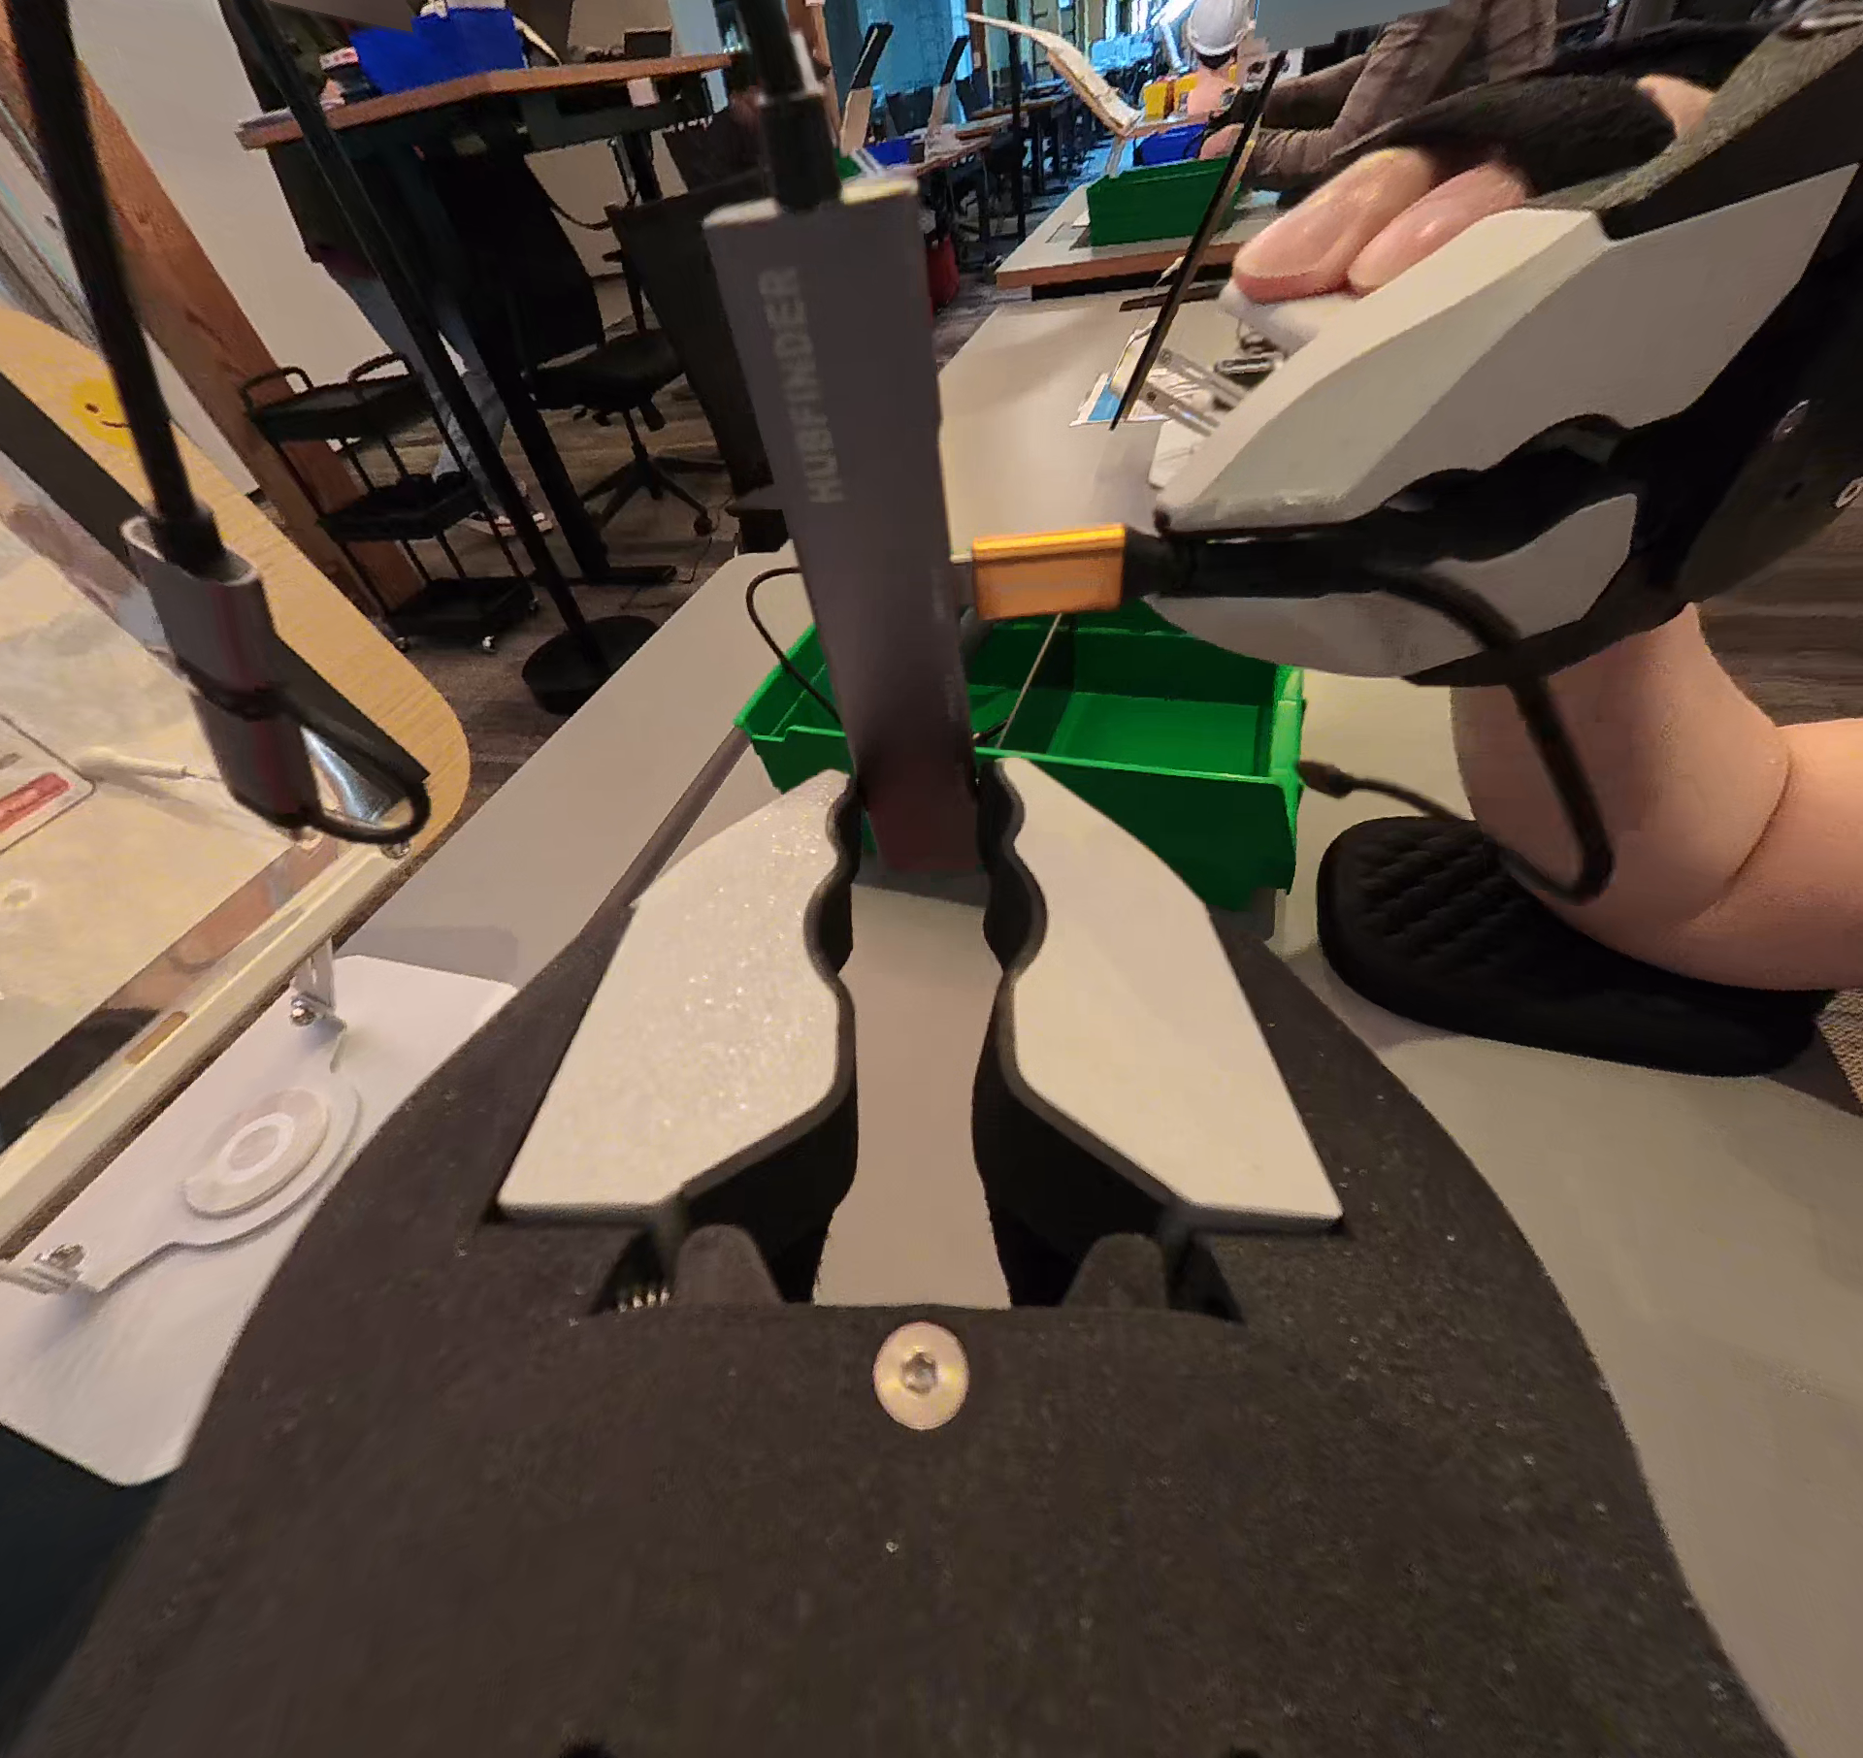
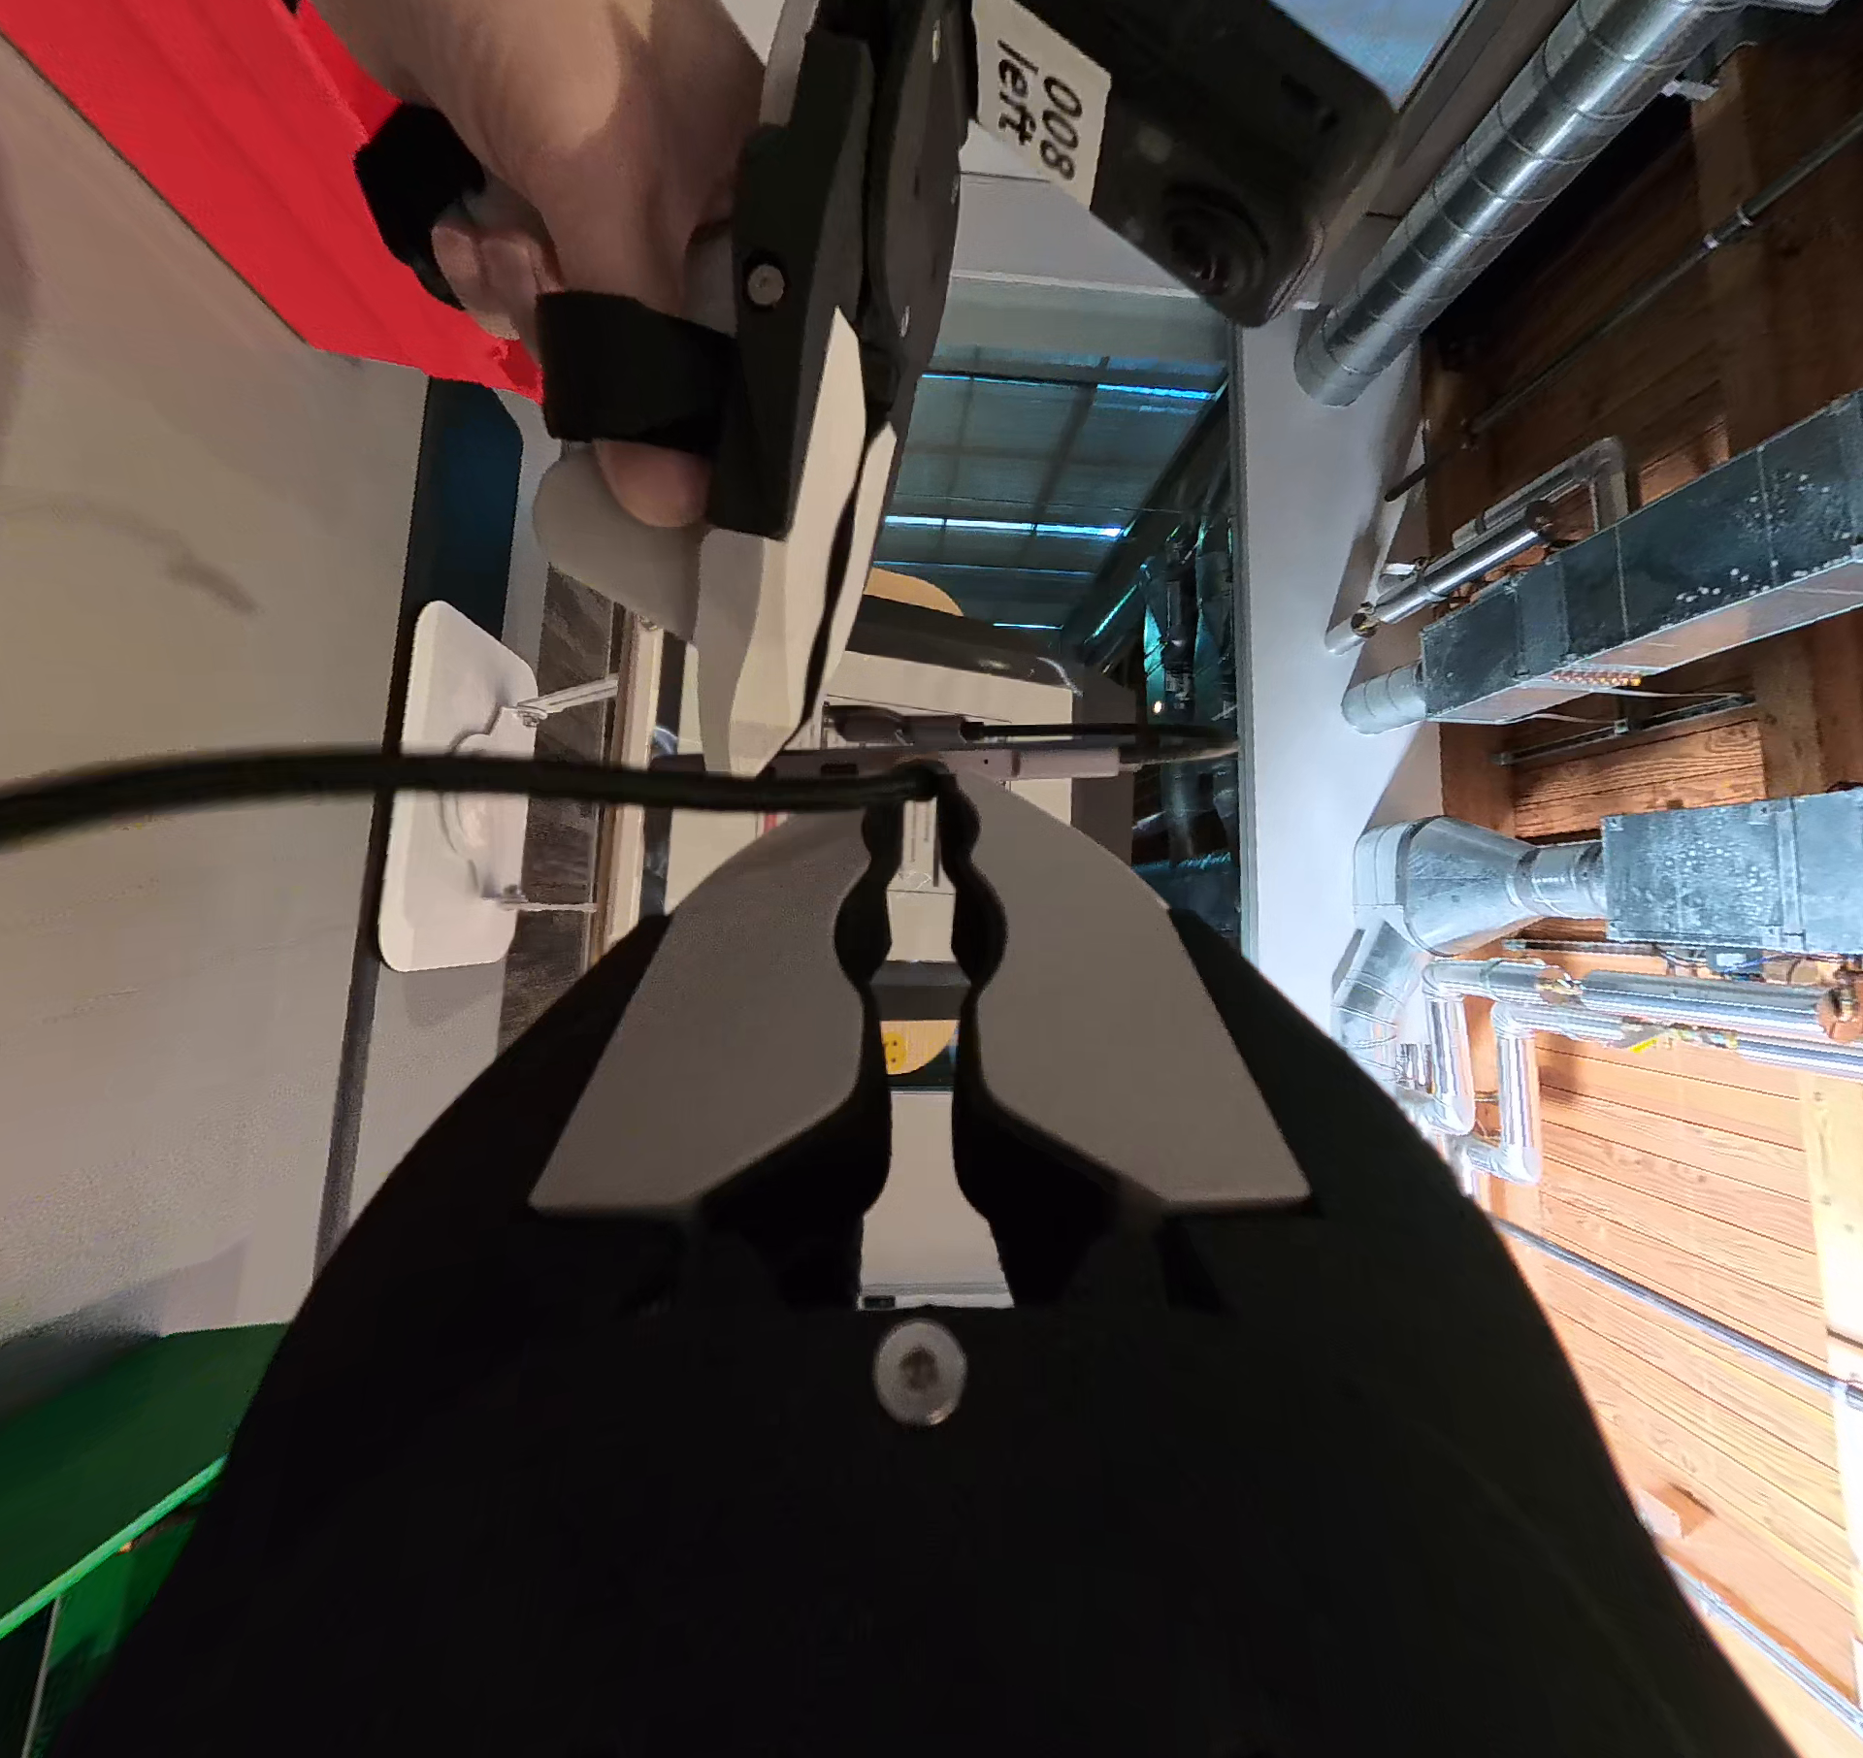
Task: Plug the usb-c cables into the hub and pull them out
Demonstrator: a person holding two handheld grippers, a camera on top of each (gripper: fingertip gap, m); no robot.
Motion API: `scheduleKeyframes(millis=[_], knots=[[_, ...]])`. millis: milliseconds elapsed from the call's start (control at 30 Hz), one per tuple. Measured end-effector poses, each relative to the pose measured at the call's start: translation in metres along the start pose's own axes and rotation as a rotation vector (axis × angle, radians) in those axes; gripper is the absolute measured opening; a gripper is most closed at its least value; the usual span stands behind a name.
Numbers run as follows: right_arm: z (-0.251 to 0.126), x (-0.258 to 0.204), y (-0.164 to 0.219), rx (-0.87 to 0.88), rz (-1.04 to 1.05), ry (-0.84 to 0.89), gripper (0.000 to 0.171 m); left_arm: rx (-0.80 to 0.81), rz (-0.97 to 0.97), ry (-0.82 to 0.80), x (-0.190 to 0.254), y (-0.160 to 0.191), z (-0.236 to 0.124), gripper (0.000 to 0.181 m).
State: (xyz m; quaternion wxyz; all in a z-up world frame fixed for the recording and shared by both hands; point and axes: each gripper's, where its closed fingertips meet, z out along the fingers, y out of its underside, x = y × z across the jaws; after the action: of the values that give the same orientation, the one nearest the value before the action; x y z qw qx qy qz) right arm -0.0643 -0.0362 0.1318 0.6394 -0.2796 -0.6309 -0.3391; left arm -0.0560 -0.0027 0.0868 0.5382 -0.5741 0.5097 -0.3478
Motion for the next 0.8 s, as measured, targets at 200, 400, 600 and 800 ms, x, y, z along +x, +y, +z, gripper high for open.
scheduleKeyframes(millis=[200, 400, 600, 800], knots=[[-0.002, 0.002, -0.003, 0.000, -0.009, 0.006, 0.008, 0.028, 0.018, 0.010, 0.003, -0.003, 0.000, 0.022], [-0.003, 0.004, -0.005, 0.010, -0.005, 0.016, 0.008, 0.039, 0.032, 0.002, 0.003, -0.005, 0.001, 0.022], [-0.001, 0.004, -0.003, 0.026, 0.026, 0.017, 0.008, -0.003, 0.006, -0.014, 0.002, -0.003, 0.000, 0.022], [0.008, 0.003, 0.000, 0.147, 0.209, 0.029, 0.008, -0.136, -0.096, -0.097, -0.006, 0.004, -0.006, 0.022]])
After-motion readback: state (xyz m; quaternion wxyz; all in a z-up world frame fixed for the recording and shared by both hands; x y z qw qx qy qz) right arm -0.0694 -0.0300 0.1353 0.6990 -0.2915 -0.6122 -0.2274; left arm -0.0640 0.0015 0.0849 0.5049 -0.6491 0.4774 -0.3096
